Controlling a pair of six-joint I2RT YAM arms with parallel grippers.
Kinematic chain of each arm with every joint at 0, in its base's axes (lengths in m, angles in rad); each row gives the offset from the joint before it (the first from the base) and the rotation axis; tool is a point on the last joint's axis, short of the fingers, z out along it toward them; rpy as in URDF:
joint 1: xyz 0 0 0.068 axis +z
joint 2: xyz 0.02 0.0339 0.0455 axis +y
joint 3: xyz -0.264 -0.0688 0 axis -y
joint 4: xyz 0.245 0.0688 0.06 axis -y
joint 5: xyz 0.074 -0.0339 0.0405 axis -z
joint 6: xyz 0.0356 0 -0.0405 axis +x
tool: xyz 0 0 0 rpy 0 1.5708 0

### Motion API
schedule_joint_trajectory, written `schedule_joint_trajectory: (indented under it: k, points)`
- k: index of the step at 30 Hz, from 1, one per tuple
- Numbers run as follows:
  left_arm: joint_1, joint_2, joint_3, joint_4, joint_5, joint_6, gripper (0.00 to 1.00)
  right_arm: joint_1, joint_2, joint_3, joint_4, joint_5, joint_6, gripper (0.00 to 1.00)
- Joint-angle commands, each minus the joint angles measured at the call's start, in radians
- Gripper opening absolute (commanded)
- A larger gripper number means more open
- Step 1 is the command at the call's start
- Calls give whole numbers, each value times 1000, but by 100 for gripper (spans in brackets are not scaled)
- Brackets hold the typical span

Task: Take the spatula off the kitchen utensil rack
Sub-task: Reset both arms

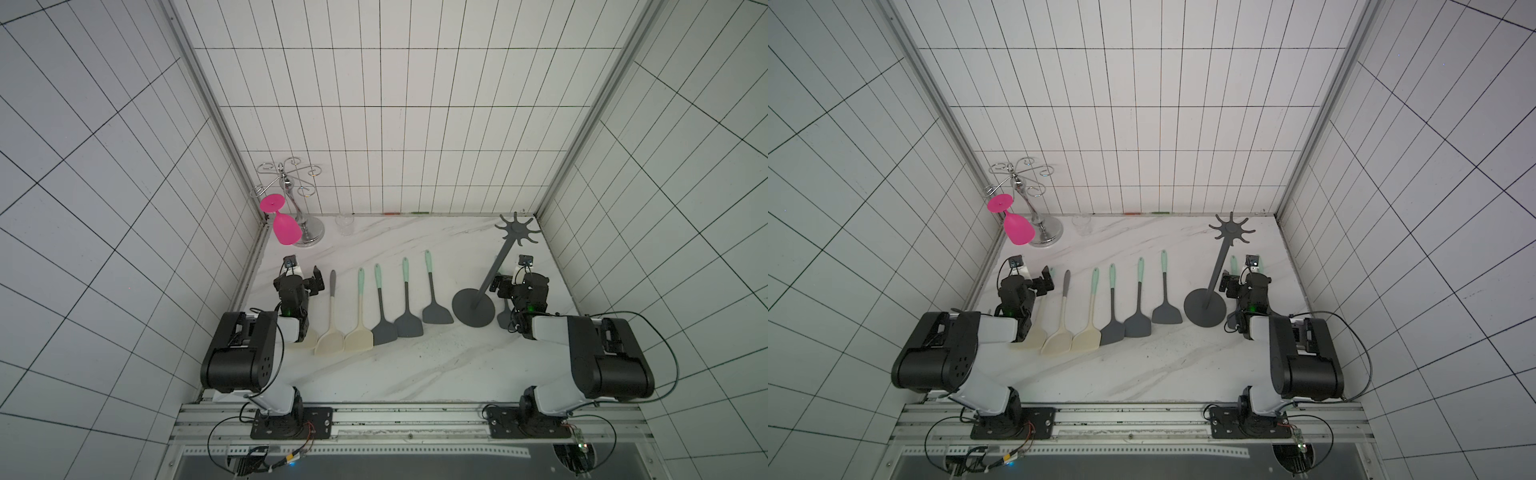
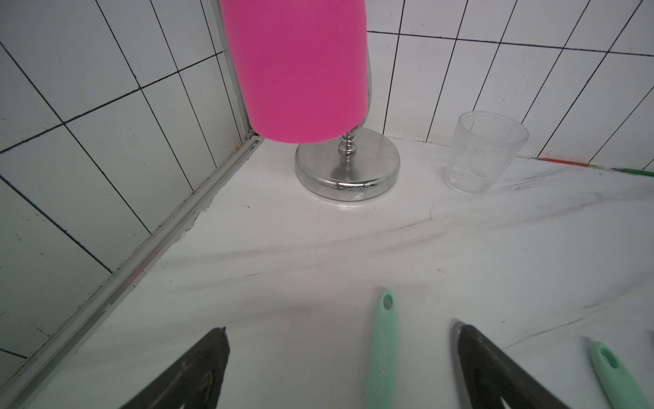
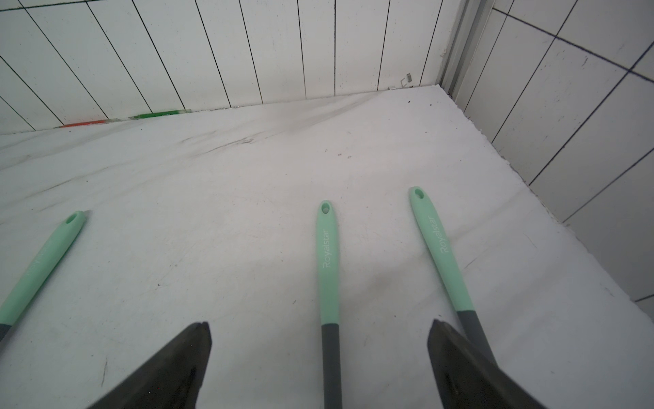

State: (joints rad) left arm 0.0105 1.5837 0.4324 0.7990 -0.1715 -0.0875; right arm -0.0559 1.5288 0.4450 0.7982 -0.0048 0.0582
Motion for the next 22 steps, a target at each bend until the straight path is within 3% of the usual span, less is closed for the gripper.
schedule_joint_trajectory:
  k: [1,22]
  points:
    - [3,-17,15,-16,30,-9,99,13,8,-18,18,18,-12,99]
    - [3,-21,21,-34,30,-11,99,30,10,-9,6,43,-23,99]
